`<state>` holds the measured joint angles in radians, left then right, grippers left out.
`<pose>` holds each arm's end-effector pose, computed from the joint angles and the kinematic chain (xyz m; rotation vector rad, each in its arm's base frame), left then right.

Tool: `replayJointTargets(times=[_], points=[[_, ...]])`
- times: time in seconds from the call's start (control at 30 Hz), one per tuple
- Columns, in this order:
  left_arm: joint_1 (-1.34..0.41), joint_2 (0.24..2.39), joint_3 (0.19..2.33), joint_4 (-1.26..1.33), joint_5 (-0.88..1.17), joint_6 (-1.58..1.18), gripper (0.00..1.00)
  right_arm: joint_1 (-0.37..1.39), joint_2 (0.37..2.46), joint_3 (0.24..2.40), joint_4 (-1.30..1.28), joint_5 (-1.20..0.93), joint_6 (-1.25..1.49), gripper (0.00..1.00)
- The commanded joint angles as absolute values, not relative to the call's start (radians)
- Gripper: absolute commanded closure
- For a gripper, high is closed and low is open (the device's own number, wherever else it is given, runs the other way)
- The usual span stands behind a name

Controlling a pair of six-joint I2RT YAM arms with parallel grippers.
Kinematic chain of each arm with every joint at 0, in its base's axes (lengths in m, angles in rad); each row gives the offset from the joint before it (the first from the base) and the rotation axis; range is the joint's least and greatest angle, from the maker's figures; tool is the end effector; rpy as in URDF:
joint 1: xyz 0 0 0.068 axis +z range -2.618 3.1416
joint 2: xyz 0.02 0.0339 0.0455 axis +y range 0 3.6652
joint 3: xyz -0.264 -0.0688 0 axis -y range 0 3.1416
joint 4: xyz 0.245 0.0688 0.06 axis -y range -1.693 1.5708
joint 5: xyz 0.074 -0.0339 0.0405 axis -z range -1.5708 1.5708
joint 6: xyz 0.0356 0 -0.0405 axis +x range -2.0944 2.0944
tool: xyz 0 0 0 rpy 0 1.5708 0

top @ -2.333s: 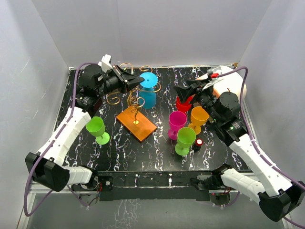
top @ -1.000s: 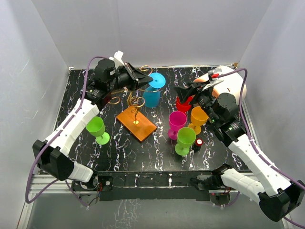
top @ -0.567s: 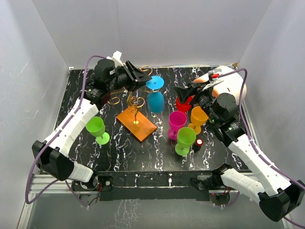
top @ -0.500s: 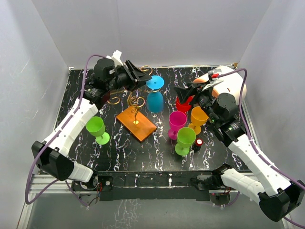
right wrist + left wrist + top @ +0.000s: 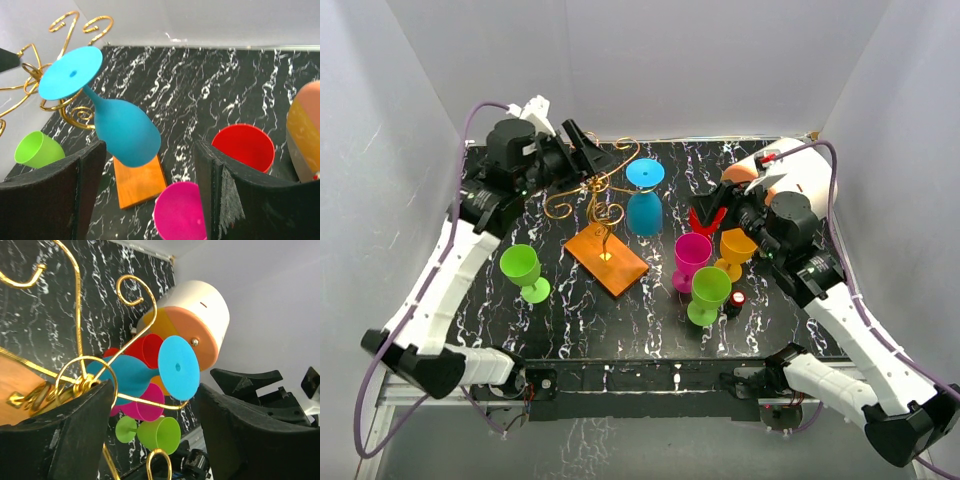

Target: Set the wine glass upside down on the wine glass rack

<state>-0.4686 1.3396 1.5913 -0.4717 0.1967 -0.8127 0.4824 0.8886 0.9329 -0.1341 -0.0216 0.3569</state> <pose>0.2539 -0.1363 0.4658 -0.1790 1.9154 -1.0700 0.1811 0.0957 0.3794 -0.1235 1.6977 0.6507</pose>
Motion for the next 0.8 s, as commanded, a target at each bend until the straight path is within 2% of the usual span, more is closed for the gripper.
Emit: replayJointTargets(times=[0.0,0.17,0.4,0.57,0.77], points=[[-0.465,1.220,1.645,-0.599,0.080,-0.642,0.31,0.484,0.914,1.062,-0.360,0.002,0.405,0.32],[-0.465,1.096,1.598,-0.696,0.038,-0.523,0.26,0.485,0.971,1.118,-0.583,0.022,0.455,0.38],[-0.466,0.823,1.375,-0.692,-0.101,-0.439,0.19,0.502,1.051,1.145,-0.673,-0.021,0.483,0.49],[-0.466,0.705,1.233,-0.721,-0.229,-0.435,0.18,0.590,1.113,1.165,-0.698,0.047,0.499,0.50],[-0.466,0.667,1.194,-0.724,-0.285,-0.445,0.18,0.719,1.206,1.186,-0.734,0.190,0.521,0.54]])
